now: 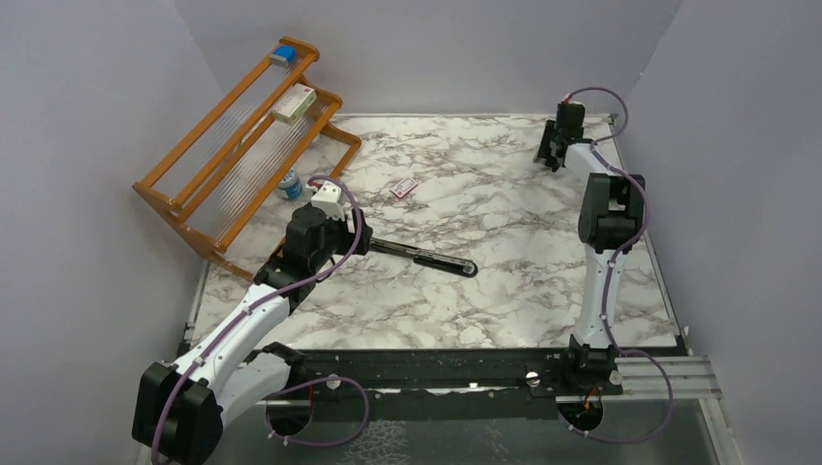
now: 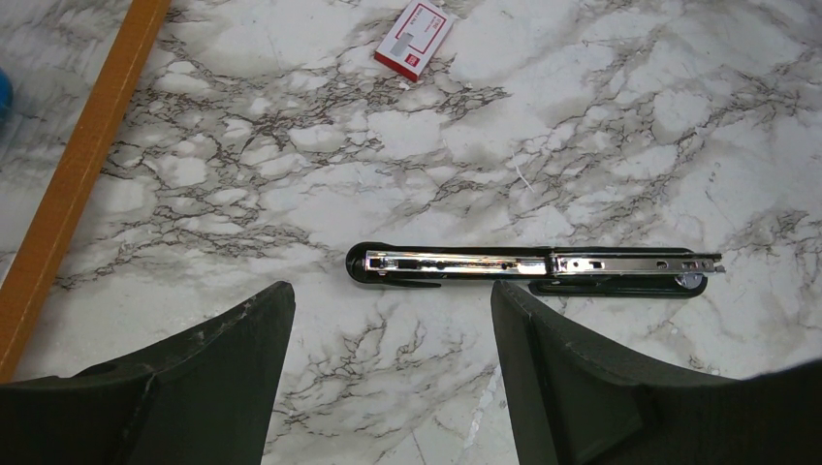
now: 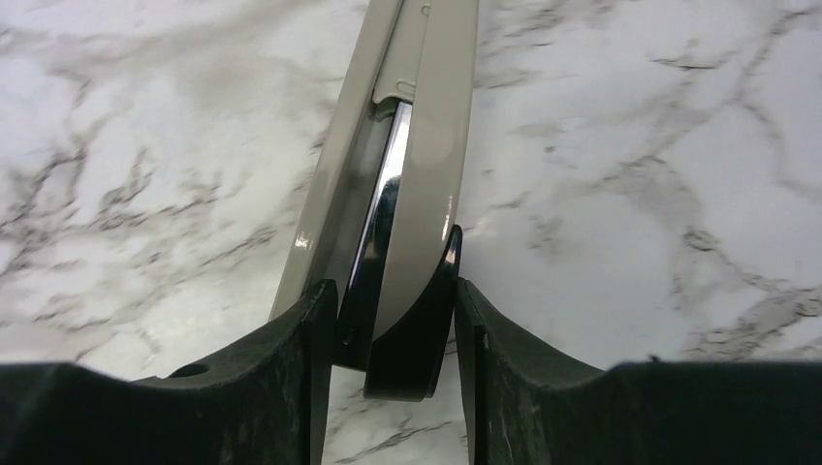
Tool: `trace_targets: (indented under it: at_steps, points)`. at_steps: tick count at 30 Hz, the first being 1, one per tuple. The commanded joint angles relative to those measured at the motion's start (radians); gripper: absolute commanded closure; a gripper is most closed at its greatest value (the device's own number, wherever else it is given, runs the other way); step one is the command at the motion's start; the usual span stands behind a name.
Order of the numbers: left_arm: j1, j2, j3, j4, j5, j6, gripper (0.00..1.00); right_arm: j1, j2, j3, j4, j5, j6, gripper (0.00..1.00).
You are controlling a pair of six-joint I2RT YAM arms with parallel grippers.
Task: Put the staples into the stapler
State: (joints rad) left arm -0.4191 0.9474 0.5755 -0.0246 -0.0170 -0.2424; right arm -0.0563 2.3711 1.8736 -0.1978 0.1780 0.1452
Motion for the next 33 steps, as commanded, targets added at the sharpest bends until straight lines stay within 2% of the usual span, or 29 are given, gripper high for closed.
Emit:
trace_targets:
  at_steps: [1, 7, 10, 16, 20, 24, 33]
  points:
    - [0.001, -0.005, 0.004, 0.016, -0.005, 0.009, 0.23, 0.088, -0.056, -0.074, 0.019, -0.103, -0.099, 0.53]
    - [0.002, -0.010, 0.004, 0.019, 0.000, 0.005, 0.23, 0.160, -0.162, -0.231, 0.039, -0.235, -0.166, 0.52]
    - [0.001, -0.012, 0.003, 0.024, 0.006, 0.003, 0.23, 0.186, -0.230, -0.317, 0.047, -0.361, -0.213, 0.50]
    - [0.001, -0.014, 0.004, 0.025, 0.015, 0.002, 0.23, 0.240, -0.287, -0.403, -0.025, -0.549, -0.343, 0.49]
    - [0.001, -0.028, 0.003, 0.020, 0.014, 0.000, 0.23, 0.256, -0.317, -0.433, -0.053, -0.597, -0.393, 0.49]
    - [0.001, -0.045, 0.001, 0.015, -0.012, 0.002, 0.23, 0.288, -0.372, -0.446, -0.060, -0.544, -0.460, 0.49]
    - [0.002, -0.161, 0.038, -0.070, -0.204, 0.028, 0.22, 0.463, -0.480, -0.511, -0.043, -0.201, -0.645, 0.49]
